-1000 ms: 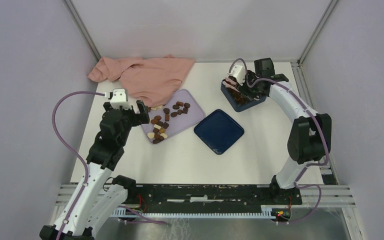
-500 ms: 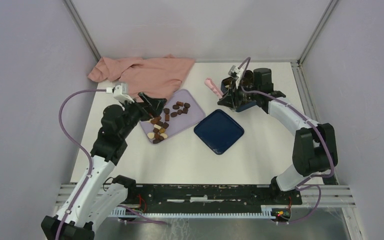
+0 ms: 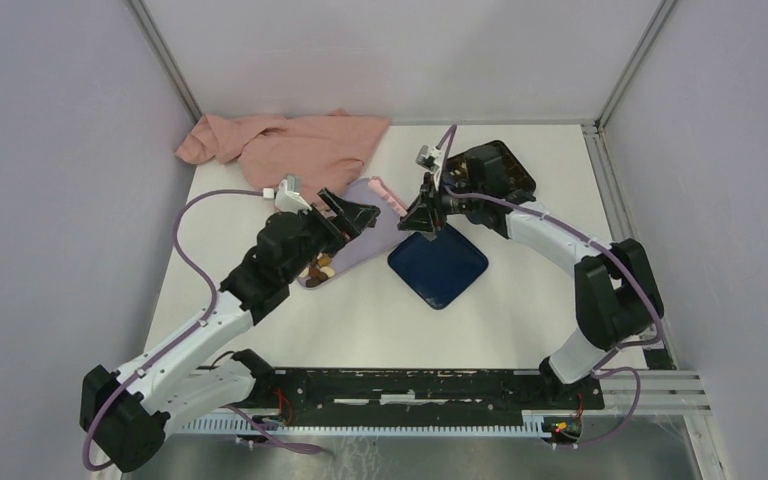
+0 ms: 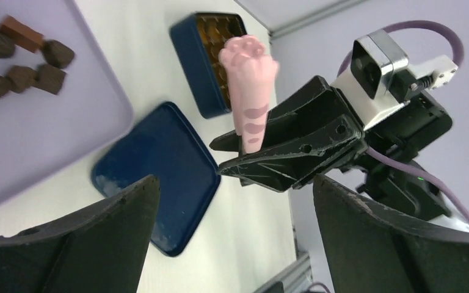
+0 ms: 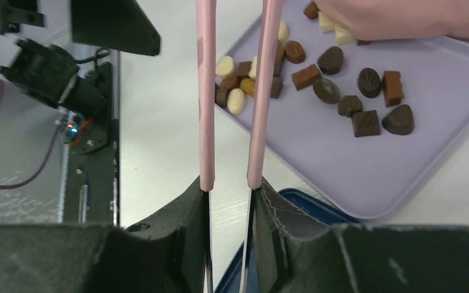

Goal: Pack the chocolate
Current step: Pick up the fake chocolate from the plate.

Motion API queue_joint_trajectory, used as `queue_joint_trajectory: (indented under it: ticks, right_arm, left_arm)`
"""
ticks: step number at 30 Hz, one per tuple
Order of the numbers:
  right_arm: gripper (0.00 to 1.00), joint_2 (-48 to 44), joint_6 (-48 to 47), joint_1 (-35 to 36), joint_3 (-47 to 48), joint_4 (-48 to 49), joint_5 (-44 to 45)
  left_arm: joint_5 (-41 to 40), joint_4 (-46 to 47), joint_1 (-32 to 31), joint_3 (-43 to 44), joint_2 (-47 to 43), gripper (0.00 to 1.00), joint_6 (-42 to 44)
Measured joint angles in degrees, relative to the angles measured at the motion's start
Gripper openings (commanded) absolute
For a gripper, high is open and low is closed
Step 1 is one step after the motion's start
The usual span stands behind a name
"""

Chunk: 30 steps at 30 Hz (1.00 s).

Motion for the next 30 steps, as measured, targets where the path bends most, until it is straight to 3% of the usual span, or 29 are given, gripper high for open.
queue_joint_trajectory:
  ticks: [3,9,13,17,19,23,30]
  right_arm:
    - [0.34,3.3,-9.25,1.9,6.67,-11.15,5.88]
    - [0.35,8.46,-26.95,5.07,19.23,-27.63,20.7]
    - [0.35,12.26,-36.76,8.83,25.9,-35.89,30.03]
    - [0.36,18.25,-43.58,13.07,34.69,-43.71,36.59]
    - [0.37,21.0,-45.51,14.62,38.66,-46.51,39.04]
    - [0.43,25.9,-48.3,17.57,44.65,-50.4,44.35]
    - [0.43,32.68,-49.64,19.08,48.11,-54.07,51.3]
  left_arm:
    - [-3.78,-3.32,-0.02,2.82,1.36,1.0,3.52]
    - [-13.44,-14.71,0.61,16.15,2.56,1.0,25.97]
    - [-13.94,-16.31,8.5,19.1,1.49,1.0,36.59]
    - [-9.01,-17.35,20.46,17.07,2.32,1.0,38.07]
    - [-6.75,-18.14,23.26,14.8,2.51,1.0,38.1]
    - [-6.71,-21.86,24.35,13.2,2.91,1.0,38.91]
    - [-11.89,-22.99,24.37,10.43,-3.17,1.0,40.94]
